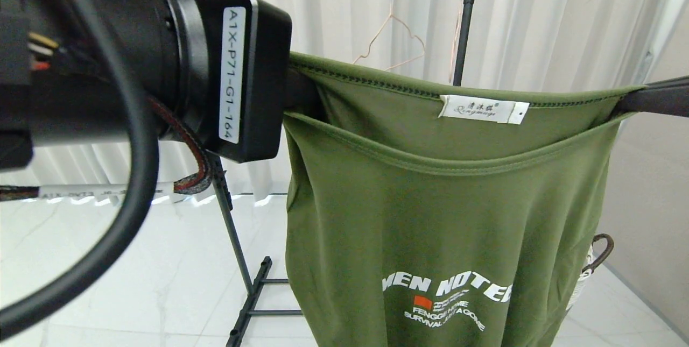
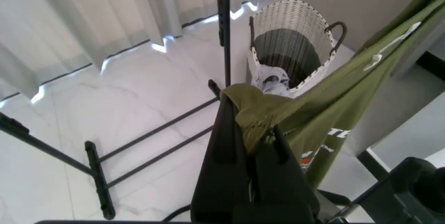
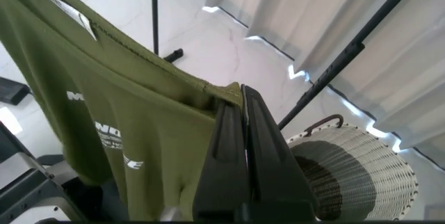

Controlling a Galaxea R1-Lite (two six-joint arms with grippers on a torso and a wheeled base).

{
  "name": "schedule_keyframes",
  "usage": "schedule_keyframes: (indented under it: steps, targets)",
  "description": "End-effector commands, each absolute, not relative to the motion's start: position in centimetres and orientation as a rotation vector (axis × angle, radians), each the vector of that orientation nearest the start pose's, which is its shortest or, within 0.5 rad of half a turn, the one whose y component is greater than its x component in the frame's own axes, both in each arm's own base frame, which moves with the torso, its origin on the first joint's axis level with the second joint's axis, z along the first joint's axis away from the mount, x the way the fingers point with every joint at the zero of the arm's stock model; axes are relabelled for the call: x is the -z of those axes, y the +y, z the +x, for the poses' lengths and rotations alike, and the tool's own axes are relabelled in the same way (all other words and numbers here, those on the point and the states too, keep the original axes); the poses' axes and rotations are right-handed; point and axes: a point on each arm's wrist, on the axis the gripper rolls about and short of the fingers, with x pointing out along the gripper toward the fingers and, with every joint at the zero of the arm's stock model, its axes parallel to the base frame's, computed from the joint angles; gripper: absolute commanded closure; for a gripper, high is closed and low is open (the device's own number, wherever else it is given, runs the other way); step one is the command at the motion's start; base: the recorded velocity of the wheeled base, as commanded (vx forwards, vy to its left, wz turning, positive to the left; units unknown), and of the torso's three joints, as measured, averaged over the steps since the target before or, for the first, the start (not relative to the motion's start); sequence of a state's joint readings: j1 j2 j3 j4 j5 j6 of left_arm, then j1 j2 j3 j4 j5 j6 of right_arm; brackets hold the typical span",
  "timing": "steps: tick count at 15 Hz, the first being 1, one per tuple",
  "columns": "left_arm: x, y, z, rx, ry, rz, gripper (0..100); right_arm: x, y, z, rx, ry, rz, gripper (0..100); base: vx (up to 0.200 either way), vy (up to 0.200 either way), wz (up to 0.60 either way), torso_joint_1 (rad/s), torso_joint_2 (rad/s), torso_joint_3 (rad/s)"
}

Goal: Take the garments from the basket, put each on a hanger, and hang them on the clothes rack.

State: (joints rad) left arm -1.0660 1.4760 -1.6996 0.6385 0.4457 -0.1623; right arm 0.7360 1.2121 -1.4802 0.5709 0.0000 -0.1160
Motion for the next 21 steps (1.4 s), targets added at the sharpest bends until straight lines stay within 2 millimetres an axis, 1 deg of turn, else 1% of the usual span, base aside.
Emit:
schedule_keyframes:
  steps: [1, 4, 6, 7, 8, 9, 10, 11, 12, 13, 15, 16, 17, 18, 19, 20, 21]
  targets:
    - [-37.0, -18.6, 11.4, 0.582, 0.355, 0.134, 100, -36.9, 9.4, 10.3, -0.749, 0.25, -0.224, 0, 0.0, 0.0, 0.0, 0.0, 0.0, 0.0]
    - [-36.9, -18.3, 11.9, 0.55, 0.359, 0.135, 100, -36.4, 9.0, 9.7, -0.762, 0.264, -0.233, 0, 0.0, 0.0, 0.0, 0.0, 0.0, 0.0]
    - [-36.8, -17.6, 13.2, 0.443, 0.355, 0.136, 100, -35.3, 8.0, 8.5, -0.78, 0.271, -0.232, 0, 0.0, 0.0, 0.0, 0.0, 0.0, 0.0]
    - [-36.7, -17.3, 13.5, 0.408, 0.354, 0.136, 100, -35.2, 7.7, 8.2, -0.789, 0.265, -0.228, 0, 0.0, 0.0, 0.0, 0.0, 0.0, 0.0]
    - [-36.3, -16.8, 14.2, 0.335, 0.359, 0.148, 100, -35.0, 7.4, 8.0, -0.787, 0.266, -0.225, 0, 0.0, 0.0, 0.0, 0.0, 0.0, 0.0]
    - [-36.1, -16.5, 14.5, 0.296, 0.362, 0.161, 100, -34.8, 7.3, 8.2, -0.759, 0.278, -0.227, 0, 0.0, 0.0, 0.0, 0.0, 0.0, 0.0]
    - [-35.8, -15.9, 14.4, 0.258, 0.36, 0.194, 100, -34.4, 7.0, 8.9, -0.673, 0.314, -0.234, 0, 0.0, 0.0, 0.0, 0.0, 0.0, 0.0]
    - [-35.5, -14.7, 14.3, 0.199, 0.357, 0.248, 100, -33.7, 6.4, 10.0, -0.524, 0.398, -0.266, 0, 0.0, 0.0, 0.0, 0.0, 0.0, 0.0]
    - [-34.7, -13.0, 14.4, 0.139, 0.373, 0.314, 100, -32.8, 5.9, 10.8, -0.381, 0.487, -0.307, 0, 0.0, 0.0, 0.0, 0.0, 0.0, 0.0]
    - [-34.0, -11.5, 14.7, 0.077, 0.399, 0.348, 100, -32.3, 5.5, 11.5, -0.285, 0.526, -0.321, 0, 0.0, 0.0, 0.0, 0.0, 0.0, 0.0]
    - [-33.2, -9.1, 15.0, -0.024, 0.414, 0.319, 100, -31.1, 4.5, 13.2, -0.126, 0.605, -0.332, 0, 0.0, 0.0, 0.0, 0.0, 0.0, 0.0]
    - [-32.7, -8.6, 15.1, -0.027, 0.406, 0.278, 100, -30.6, 4.1, 13.4, -0.089, 0.629, -0.332, 0, 0.0, 0.0, 0.0, 0.0, 0.0, 0.0]
    - [-31.8, -8.4, 15.0, 0.0, 0.4, 0.248, 100, -30.0, 3.7, 13.6, -0.049, 0.657, -0.334, 0, 0.0, 0.0, 0.0, 0.0, 0.0, 0.0]
    - [-31.6, -8.5, 15.0, 0.003, 0.402, 0.248, 100, -29.9, 3.7, 13.6, -0.047, 0.658, -0.332, 0, 0.0, 0.0, 0.0, 0.0, 0.0, 0.0]
    - [-29.2, -8.2, 14.4, 0.047, 0.395, 0.243, 100, -29.3, 3.3, 13.6, -0.001, 0.683, -0.336, 0, 0.0, 0.0, 0.0, 0.0, 0.0, 0.0]
    - [-28.6, -8.2, 14.5, 0.046, 0.384, 0.237, 100, -29.3, 3.1, 13.6, 0.018, 0.684, -0.336, 0, 0.0, 0.0, 0.0, 0.0, 0.0, 0.0]
    - [-28.7, -8.0, 14.7, 0.028, 0.374, 0.226, 100, -29.3, 3.1, 13.6, 0.021, 0.683, -0.33, 0, 0.0, 0.0, 0.0, 0.0, 0.0, 0.0]
